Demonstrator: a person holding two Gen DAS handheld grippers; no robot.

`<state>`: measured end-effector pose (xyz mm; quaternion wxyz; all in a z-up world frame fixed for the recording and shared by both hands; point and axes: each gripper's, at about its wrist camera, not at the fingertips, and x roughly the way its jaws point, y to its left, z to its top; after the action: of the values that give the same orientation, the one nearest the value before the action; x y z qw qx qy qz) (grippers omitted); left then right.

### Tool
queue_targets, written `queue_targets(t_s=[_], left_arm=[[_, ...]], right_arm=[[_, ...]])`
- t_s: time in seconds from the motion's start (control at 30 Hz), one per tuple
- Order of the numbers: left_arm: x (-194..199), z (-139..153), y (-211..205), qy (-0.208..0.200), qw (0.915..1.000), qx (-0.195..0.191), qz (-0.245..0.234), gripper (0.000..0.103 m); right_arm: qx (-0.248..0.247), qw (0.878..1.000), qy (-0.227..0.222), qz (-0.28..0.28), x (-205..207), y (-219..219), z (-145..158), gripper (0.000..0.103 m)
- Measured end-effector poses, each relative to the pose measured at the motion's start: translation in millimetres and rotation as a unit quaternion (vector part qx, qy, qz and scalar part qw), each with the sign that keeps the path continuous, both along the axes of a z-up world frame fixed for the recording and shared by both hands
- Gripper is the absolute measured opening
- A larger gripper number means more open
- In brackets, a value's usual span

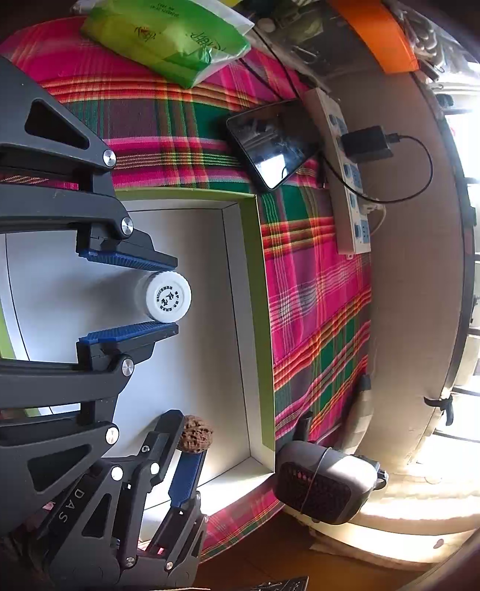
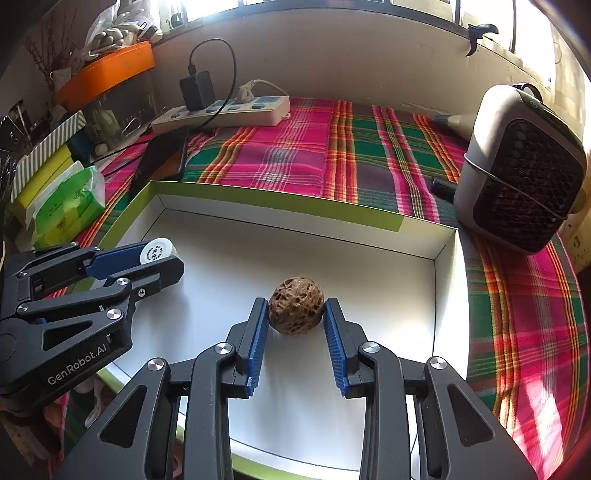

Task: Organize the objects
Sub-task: 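Open the right gripper to drop the walnut while the left gripper releases the white jar, then move both grippers back out of the box toward the items beside it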

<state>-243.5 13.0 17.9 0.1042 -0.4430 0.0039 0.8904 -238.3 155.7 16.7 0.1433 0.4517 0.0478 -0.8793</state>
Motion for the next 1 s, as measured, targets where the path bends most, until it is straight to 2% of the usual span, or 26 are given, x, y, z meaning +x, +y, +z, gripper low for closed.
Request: queue_targets(t_s=[0.1, 0.2, 0.23, 0.37, 1.0], left_arm=[[0, 0, 0, -0.001, 1.0000, 0.001, 0.003, 0.026], [1, 0, -1, -0.002, 1.0000, 0.004, 0.003, 0.027], [2, 0, -2, -0.002, 1.0000, 0.005, 0.004, 0.028], [5, 5, -4, 0.003, 0.9999, 0.009, 0.007, 0.032], [55, 29, -16, 0.041, 0.9988, 0.021, 0.013, 0.032]], right_arm=[[-0.001, 1.000, -0.001, -0.002, 0, 1, 0, 0.034], [-0.004, 1.000, -0.001, -0.011, 0, 3, 0, 0.050], [-0.006, 1.000, 0.000, -0.012, 0, 4, 1, 0.051], [-0.007, 1.000, 0.000, -0.020, 2, 7, 2, 0.051], [-0.040, 0.998, 0.036, -0.043, 43, 23, 26, 0.052]])
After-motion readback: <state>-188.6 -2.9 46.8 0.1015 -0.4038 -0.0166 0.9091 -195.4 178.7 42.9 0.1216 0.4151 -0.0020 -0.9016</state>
